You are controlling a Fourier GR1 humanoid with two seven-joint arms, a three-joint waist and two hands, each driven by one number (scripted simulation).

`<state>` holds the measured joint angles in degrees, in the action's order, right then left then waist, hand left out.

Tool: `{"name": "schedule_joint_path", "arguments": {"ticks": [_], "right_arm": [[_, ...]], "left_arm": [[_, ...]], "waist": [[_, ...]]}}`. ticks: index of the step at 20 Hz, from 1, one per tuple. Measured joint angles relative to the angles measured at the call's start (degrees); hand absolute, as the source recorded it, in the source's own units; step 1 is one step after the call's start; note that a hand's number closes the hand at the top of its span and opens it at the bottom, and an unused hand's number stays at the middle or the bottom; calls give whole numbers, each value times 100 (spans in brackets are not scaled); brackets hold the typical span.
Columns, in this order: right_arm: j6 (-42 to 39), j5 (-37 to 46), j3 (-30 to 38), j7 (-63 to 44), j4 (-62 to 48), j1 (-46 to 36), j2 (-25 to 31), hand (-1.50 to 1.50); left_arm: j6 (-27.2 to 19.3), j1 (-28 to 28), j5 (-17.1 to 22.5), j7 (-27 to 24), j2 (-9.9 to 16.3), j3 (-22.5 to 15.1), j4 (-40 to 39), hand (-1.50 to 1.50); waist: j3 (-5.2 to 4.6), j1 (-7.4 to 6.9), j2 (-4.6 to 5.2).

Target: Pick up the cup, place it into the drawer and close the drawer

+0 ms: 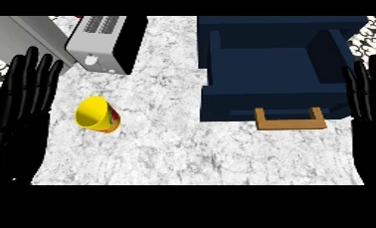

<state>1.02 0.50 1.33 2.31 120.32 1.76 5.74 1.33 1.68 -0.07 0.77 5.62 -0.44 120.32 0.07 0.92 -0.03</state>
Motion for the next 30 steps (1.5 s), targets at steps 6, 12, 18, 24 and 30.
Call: {"name": "schedule_joint_path", "arguments": {"ticks": [6,12,18,24,30], "right_arm": [[-113,-46,-85,-10,121,2,-32,-150],[-565,-367,-161,-554,-295,-313,259,-150],[-703,-390,-173,-553,-901,-771,229,-150],[-836,-477,8,-502,-1140,-1021,282,-150],[-891,-557,182,-661,-1244,-1343,358,-150]], "left_arm": [[1031,41,1175,-309,611,720,-411,-150],[1384,32,2437,151,670,1209,-1355,-150],[1722,411,2585,-42,919,1562,-2549,-150],[1960,628,2193,-597,1024,1667,-3760,-150],[2079,741,1675,-1331,1046,1663,-4884,-150]], "waist": [[-8,-81,3],[-12,-115,19],[-10,-96,14],[-9,-81,12],[-9,-78,10]]}}
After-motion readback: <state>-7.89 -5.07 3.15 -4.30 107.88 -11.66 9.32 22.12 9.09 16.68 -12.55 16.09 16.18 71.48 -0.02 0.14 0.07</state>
